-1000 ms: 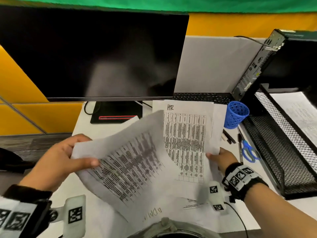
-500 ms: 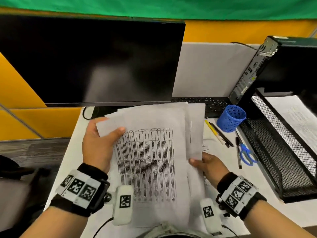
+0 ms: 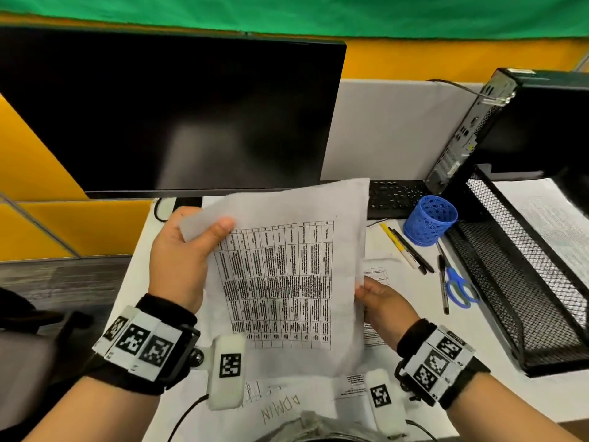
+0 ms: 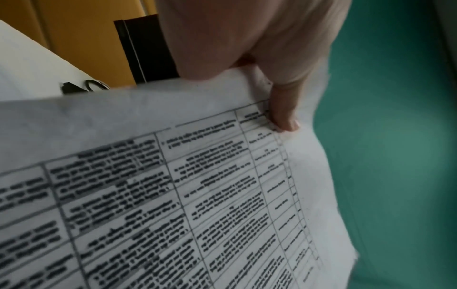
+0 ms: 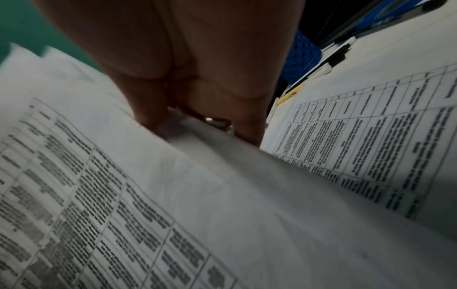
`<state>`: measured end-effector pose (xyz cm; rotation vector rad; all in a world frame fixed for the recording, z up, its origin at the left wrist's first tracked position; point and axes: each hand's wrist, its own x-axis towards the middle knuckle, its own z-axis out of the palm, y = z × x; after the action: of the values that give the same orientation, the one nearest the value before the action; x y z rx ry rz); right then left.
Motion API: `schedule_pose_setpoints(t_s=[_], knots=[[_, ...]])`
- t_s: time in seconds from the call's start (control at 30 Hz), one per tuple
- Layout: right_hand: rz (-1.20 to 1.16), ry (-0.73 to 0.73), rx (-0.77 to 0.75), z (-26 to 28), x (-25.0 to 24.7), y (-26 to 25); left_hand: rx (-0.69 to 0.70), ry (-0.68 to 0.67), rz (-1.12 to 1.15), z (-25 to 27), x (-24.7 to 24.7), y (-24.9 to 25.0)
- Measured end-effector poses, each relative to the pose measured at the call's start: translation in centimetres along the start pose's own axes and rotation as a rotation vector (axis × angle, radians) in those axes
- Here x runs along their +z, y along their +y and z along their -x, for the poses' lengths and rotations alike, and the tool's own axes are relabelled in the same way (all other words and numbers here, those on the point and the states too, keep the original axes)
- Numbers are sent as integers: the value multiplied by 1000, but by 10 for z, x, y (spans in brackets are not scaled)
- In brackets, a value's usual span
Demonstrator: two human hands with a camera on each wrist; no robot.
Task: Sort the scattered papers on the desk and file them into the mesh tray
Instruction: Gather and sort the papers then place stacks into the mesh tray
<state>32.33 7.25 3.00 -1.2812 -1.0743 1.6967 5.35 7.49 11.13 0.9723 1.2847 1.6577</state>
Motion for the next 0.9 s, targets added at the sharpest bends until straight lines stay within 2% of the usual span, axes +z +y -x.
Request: schedule_pose_setpoints(t_s=[0.1,0.2,0.27,0.4,0.47,0.53,0.57,0.6,0.7,0.73,0.9], knots=[[-42,9,-53,1,2,-12,-3,80,46,-3,7,9],[253,42,-176,3,14,-32,22,111,67,-5,19,20],[391,151,-235,0,20,-43,57,103,47,-1,29,30],[284,282,-382,2,32,-59,287,-2,-18,16,45,51],[181,270,-426,4,32,-59,447,-43,-67,25,47,57],[222,230,-405,6,30,-55,552,-35,-174,31,46,53],[254,213,-364,7,29,-51,544,-10,-212,32,43,44],[269,205,-313,8,26,-46,474,16,-222,33,40,34],[285,218,-206,9,22,-35,181,35,-179,36,33,5],[306,224,-198,9,23,-34,123,37,-197,35,30,-3],[372,262,-208,1,31,-34,12,12,-213,34,31,-12]])
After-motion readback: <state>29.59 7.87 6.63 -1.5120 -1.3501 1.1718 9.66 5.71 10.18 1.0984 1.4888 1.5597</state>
